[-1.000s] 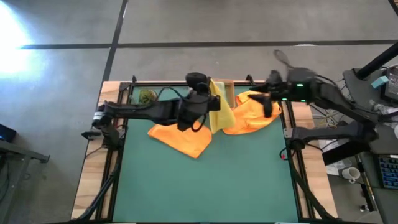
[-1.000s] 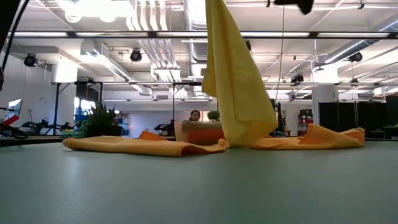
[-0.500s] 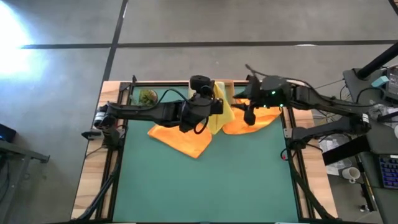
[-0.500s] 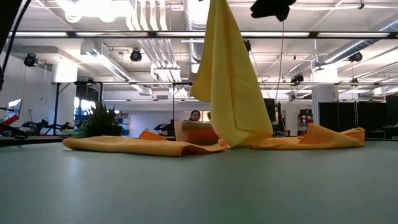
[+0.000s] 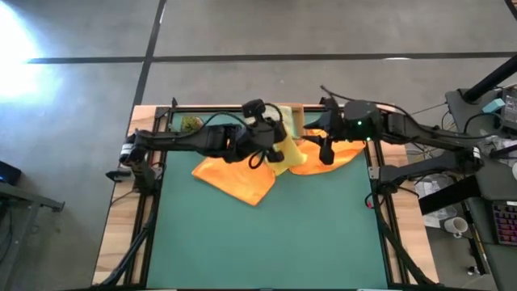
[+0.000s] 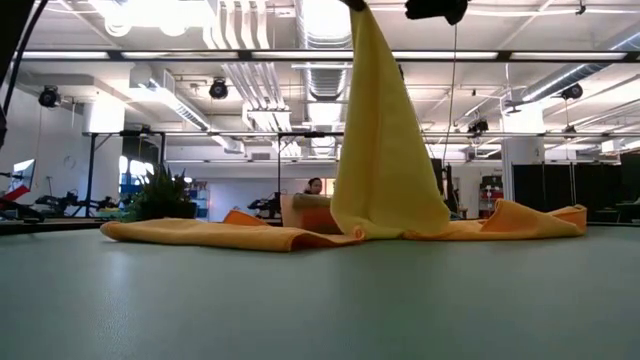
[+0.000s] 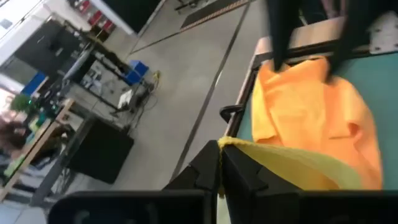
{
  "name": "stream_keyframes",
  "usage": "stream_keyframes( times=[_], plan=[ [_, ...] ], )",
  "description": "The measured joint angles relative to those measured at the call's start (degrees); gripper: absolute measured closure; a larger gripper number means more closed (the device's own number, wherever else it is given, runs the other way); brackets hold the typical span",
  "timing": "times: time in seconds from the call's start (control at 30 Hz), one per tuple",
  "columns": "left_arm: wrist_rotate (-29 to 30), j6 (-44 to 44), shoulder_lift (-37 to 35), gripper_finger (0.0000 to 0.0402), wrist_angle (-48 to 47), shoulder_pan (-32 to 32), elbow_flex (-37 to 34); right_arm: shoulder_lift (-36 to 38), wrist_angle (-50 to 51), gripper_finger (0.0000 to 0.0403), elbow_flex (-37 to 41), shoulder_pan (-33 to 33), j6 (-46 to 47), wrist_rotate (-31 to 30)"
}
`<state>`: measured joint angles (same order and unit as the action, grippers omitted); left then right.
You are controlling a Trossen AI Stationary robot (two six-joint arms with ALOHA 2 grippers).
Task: Fold microfiber towels
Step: Fold the yellow microfiber towel
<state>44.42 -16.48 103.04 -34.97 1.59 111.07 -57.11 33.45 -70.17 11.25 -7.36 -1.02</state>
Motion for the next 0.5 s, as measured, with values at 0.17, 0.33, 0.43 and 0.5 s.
stream_keyframes(
  times=[0.17,0.33,0.43,0.5],
  plan=[
    [-1.1,1.2,-0.03,0.0401,0.35,-2.49,0.58,-0.69,-3.46,0.027,0.04,-0.86,-0.26,-5.57],
    [-2.34,3.45,-0.07,0.0401,0.16,-4.42,0.44,-3.69,-10.33,0.027,0.0,-0.88,-0.39,-7.65],
    [-2.38,3.84,-0.07,0.0401,0.25,-4.98,0.44,-6.1,-12.05,0.0271,0.0,-0.88,-0.96,-11.54],
    [-2.4,3.86,-0.07,0.0401,0.21,-5.11,0.43,-7.5,-12.37,0.0271,0.0,-0.88,-0.76,-12.66]
  ],
)
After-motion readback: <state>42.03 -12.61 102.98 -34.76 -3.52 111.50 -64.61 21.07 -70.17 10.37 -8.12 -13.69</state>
